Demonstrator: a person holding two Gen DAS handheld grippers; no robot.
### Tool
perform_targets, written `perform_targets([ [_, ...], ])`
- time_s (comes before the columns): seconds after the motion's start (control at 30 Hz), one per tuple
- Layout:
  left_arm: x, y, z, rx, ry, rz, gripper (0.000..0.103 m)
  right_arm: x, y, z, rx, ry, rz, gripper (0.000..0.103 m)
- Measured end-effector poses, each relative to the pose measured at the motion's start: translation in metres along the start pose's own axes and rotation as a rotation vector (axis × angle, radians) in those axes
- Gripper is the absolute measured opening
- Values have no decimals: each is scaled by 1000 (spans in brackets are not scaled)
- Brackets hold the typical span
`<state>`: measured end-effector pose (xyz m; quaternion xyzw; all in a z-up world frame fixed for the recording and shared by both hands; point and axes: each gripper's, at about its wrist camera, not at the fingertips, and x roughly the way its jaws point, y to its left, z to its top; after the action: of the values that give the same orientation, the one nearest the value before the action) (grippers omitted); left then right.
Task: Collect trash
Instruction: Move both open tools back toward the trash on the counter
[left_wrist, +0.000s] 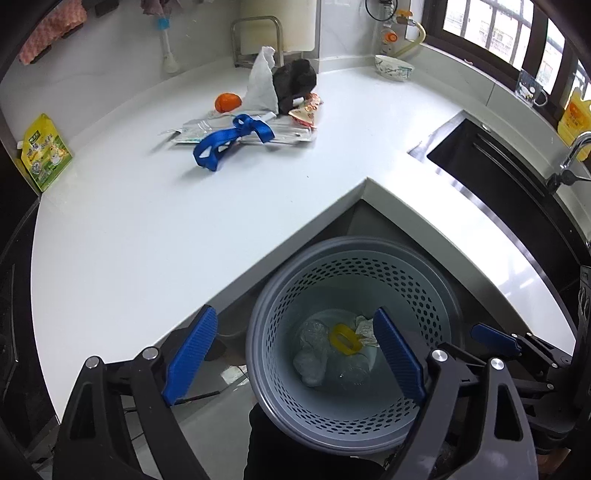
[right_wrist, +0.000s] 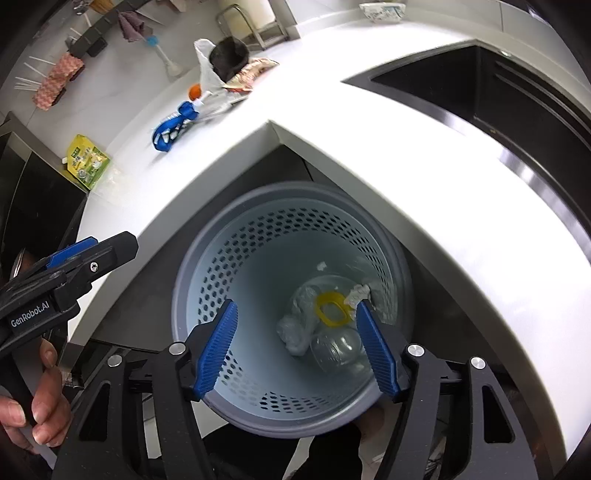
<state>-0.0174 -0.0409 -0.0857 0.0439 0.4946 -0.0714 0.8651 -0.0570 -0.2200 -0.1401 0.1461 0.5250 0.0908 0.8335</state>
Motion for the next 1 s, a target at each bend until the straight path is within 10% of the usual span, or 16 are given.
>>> perform_targets([
  [1.0,11,94,117,-67,-159,59,93,5,38,146,12,-179,-7,70],
])
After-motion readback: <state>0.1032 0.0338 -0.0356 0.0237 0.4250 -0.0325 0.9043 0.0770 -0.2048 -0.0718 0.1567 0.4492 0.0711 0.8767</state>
